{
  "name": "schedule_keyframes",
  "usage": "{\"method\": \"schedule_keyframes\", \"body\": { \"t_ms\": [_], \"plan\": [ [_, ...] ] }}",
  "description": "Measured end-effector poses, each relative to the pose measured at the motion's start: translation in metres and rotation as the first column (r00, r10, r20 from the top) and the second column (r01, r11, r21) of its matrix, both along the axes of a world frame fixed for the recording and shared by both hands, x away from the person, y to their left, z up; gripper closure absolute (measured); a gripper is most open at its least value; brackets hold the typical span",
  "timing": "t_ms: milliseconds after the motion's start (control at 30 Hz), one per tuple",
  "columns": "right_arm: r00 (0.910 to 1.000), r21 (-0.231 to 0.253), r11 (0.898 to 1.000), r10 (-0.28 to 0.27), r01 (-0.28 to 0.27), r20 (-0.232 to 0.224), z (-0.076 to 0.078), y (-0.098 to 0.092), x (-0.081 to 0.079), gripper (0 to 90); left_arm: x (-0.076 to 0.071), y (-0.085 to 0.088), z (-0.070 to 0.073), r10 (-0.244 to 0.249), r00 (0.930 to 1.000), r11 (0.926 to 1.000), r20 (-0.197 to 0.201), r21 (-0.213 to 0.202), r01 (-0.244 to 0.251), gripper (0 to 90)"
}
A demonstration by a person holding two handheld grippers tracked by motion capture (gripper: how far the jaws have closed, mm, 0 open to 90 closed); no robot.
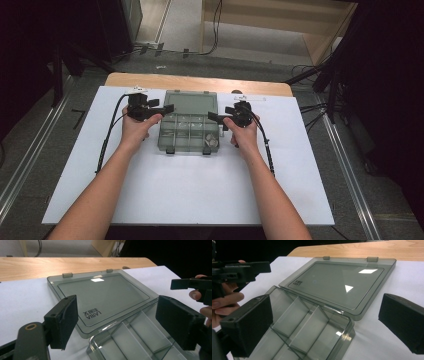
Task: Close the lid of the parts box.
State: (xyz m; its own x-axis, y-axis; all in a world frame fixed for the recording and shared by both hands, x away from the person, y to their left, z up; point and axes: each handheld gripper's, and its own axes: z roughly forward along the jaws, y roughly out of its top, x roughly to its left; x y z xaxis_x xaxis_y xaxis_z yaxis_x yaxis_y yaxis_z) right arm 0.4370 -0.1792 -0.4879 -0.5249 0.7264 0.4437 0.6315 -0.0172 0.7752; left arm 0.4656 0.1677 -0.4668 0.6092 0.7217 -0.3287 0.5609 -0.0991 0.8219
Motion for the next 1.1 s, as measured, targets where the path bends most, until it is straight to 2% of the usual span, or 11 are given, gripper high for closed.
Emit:
{"method": "schedule_keyframes", "body": {
  "t_ms": [100, 200, 233, 300, 433, 500, 633, 867, 1000, 1100],
  "plan": [
    [0.9999, 0.004, 1.0, -0.007, 0.007, -0.013, 0.001, 0.0, 0.004, 3.2, 0.005, 0.0, -0.003, 0.016, 0.9991, 0.9998, -0.039, -0.007, -0.017, 21.8],
    [0.9995, -0.002, 1.0, -0.01, 0.01, -0.029, 0.0, 0.002, 0.007, 6.9, 0.009, 0.0, -0.005, 0.028, 0.9986, 0.9996, -0.045, -0.007, -0.029, 28.9],
    [0.9993, -0.006, 1.0, -0.017, 0.017, -0.032, 0.0, 0.001, 0.009, 11.1, 0.011, 0.0, -0.006, 0.037, 0.9977, 0.9992, -0.058, -0.011, -0.037, 31.0],
    [0.9983, -0.01, 0.999, -0.04, 0.04, -0.042, -0.003, 0.0, 0.011, 13.4, 0.014, -0.001, -0.008, 0.035, 0.9969, 0.9992, -0.07, -0.015, -0.036, 33.8],
    [0.9958, -0.011, 0.998, -0.061, 0.06, -0.068, -0.009, -0.004, 0.018, 23.5, 0.019, -0.003, -0.012, 0.07, 0.9933, 0.9976, -0.092, -0.001, -0.07, 38.7],
    [0.9945, -0.016, 0.997, -0.07, 0.069, -0.078, -0.013, -0.005, 0.021, 27.7, 0.021, -0.003, -0.015, 0.088, 0.9909, 0.9961, -0.101, 0.002, -0.089, 38.8],
    [0.9915, -0.016, 0.996, -0.087, 0.086, -0.097, -0.017, -0.005, 0.026, 31.0, 0.024, -0.001, -0.022, 0.117, 0.9863, 0.9929, -0.117, 0.037, -0.113, 38.8],
    [0.9867, -0.039, 0.995, -0.101, 0.097, -0.128, -0.025, 0.003, 0.034, 36.9, 0.029, -0.001, -0.031, 0.124, 0.9813, 0.9923, -0.147, 0.025, -0.122, 38.8],
    [0.9834, -0.035, 0.994, -0.109, 0.105, -0.145, -0.031, 0.007, 0.037, 37.4, 0.031, -0.003, -0.035, 0.115, 0.9778, 0.9929, -0.175, -0.01, -0.119, 38.9],
    [0.9812, -0.024, 0.994, -0.111, 0.108, -0.158, -0.033, 0.009, 0.04, 37.7, 0.032, -0.006, -0.037, 0.118, 0.9764, 0.9929, -0.181, 0.006, -0.119, 38.6]
  ]
}}
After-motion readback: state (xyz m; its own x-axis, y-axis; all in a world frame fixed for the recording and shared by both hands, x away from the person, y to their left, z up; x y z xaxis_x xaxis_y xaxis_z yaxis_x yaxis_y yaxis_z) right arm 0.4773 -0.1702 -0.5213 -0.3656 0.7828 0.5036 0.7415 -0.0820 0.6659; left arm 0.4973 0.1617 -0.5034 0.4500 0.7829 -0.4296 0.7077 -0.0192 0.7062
